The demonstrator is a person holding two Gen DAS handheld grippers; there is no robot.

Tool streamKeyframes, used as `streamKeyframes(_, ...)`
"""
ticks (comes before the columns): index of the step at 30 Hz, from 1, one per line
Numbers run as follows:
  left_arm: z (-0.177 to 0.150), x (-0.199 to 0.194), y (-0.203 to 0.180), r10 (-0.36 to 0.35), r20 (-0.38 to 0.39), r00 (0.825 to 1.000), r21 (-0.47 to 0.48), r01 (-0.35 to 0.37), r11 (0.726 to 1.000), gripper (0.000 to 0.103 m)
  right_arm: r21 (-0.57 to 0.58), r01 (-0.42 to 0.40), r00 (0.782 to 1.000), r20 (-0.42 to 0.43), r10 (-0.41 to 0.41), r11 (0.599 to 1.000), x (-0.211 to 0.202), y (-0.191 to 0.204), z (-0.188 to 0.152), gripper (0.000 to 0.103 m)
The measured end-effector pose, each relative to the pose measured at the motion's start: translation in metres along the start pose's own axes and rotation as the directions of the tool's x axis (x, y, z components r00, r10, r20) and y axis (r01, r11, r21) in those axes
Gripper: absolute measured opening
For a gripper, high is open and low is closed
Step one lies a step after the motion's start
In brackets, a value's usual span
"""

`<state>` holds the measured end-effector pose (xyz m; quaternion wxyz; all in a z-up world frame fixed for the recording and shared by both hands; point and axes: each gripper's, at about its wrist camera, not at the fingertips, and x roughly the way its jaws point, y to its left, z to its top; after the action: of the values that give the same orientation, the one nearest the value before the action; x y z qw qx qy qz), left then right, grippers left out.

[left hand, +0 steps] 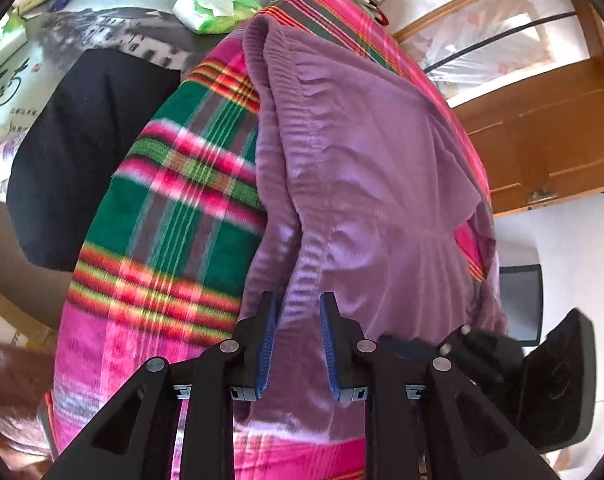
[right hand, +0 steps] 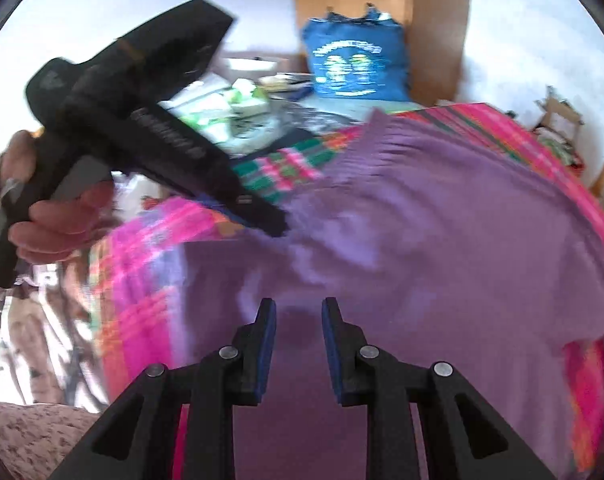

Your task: Fold clothes

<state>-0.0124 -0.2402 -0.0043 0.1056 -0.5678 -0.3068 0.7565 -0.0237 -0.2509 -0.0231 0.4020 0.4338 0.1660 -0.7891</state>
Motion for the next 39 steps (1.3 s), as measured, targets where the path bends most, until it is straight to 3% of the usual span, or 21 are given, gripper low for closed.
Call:
streamKeyframes(2, -0.002, -0.001, 0.006, -0.012, 0.0, 1.0, -0.019, 0.012, 1.0, 0.023, -0.005, -0.031, 0.999, 0.005, 0.031, 0.999, 0.004, 0.011, -0.004, 0.024)
streamKeyframes(6, -0.006, -0.004, 0.014, -0.041, 0.005, 0.999, -0.064, 0.041, 0.997, 0.023, -0.02, -0.064, 0.998, -0.005, 0.064, 0.998, 0.01, 0.023, -0.01, 0.041)
streamKeyframes(8, -0.011, -0.005, 0.014, -0.039, 0.006, 0.999, -0.065, 0.039, 0.997, 0.023, -0.033, -0.075, 0.997, -0.002, 0.075, 0.997, 0.009, 0.028, -0.013, 0.041)
streamKeyframes(15, -0.026, -0.011, 0.019, -0.057, 0.011, 0.998, -0.12, 0.058, 0.991, 0.029, -0.155, 0.039, 0.999, 0.005, -0.038, 0.987, 0.017, 0.06, -0.022, 0.042)
streamKeyframes(19, -0.032, -0.015, 0.019, -0.031, 0.02, 0.999, -0.106, 0.033, 0.994, 0.031, -0.22, 0.073, 0.997, 0.022, -0.07, 0.973, 0.015, 0.075, -0.025, 0.042)
streamKeyframes(24, -0.039, -0.012, 0.014, -0.033, 0.017, 0.999, -0.081, 0.034, 0.996, 0.031, -0.202, 0.079, 0.997, 0.03, -0.074, 0.976, 0.016, 0.073, -0.024, 0.042)
streamKeyframes(29, -0.044, -0.012, 0.015, -0.047, 0.013, 0.999, -0.078, 0.048, 0.996, 0.027, -0.184, 0.104, 0.994, 0.044, -0.097, 0.977, 0.016, 0.073, -0.023, 0.027)
streamKeyframes(31, -0.046, -0.012, 0.015, -0.042, 0.017, 0.999, -0.075, 0.043, 0.996, 0.009, -0.18, 0.107, 0.994, 0.043, -0.101, 0.978, 0.02, 0.076, -0.02, 0.017)
streamKeyframes(33, -0.048, -0.012, 0.015, -0.037, 0.02, 0.999, -0.072, 0.039, 0.997, 0.007, -0.172, 0.116, 0.993, 0.044, -0.11, 0.978, 0.021, 0.079, -0.019, 0.01)
streamKeyframes(39, -0.052, -0.029, 0.022, -0.077, 0.089, 0.993, -0.121, 0.088, 0.989, 0.005, -0.15, 0.118, 0.99, 0.09, -0.106, 0.982, 0.004, 0.086, -0.017, 0.006)
